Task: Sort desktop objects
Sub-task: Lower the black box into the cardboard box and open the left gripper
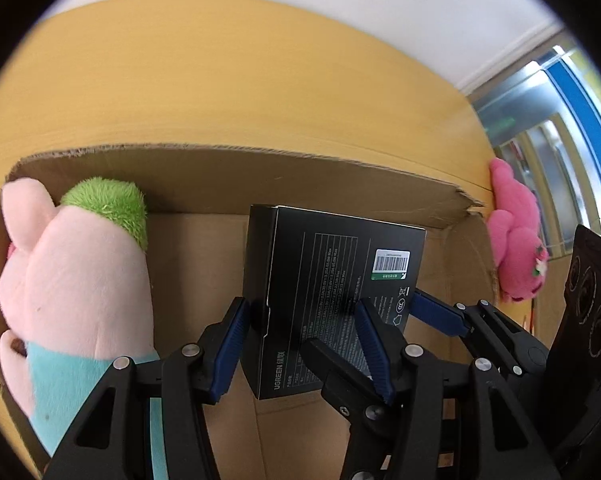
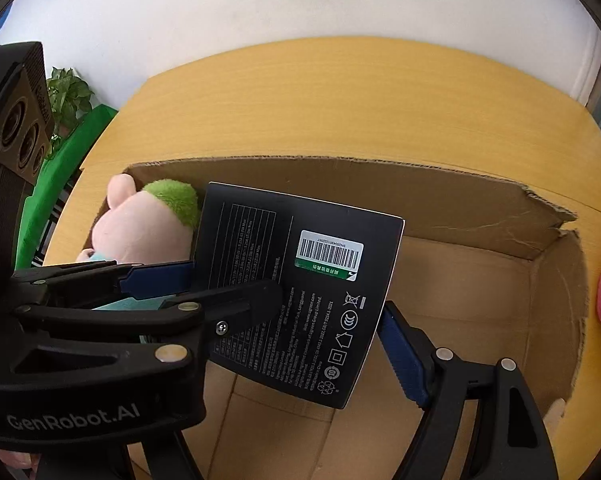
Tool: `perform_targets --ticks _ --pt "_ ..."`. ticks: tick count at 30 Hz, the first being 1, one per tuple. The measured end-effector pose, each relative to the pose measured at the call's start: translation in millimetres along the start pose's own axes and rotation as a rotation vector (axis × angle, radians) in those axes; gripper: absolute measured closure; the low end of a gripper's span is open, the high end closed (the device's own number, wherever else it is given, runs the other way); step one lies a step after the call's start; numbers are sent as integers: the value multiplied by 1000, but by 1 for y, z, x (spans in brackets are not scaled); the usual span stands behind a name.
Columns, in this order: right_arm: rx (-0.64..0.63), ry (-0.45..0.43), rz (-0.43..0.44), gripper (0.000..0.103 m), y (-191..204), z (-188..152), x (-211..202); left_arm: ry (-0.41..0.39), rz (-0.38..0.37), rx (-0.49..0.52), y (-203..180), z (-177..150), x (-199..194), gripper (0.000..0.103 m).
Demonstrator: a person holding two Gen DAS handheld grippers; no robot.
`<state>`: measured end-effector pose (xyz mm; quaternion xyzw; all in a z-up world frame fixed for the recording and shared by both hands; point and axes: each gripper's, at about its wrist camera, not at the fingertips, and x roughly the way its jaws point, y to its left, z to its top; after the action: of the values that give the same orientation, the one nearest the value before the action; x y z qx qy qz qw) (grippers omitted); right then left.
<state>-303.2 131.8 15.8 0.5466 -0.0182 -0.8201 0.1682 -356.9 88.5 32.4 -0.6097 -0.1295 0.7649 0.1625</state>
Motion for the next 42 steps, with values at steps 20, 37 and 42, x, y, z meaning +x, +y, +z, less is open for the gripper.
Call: perform_targets --ticks 20,37,42 --pt "-34 -61 -14 4 8 -1 -86 -135 55 29 -29 -23 -103 50" --pt "-66 -251 -93 0 30 -92 -290 -364 244 181 -130 -165 -266 25" --pt "-67 -308 -94 0 33 -117 -325 -382 255 188 -149 -188 -283 25"
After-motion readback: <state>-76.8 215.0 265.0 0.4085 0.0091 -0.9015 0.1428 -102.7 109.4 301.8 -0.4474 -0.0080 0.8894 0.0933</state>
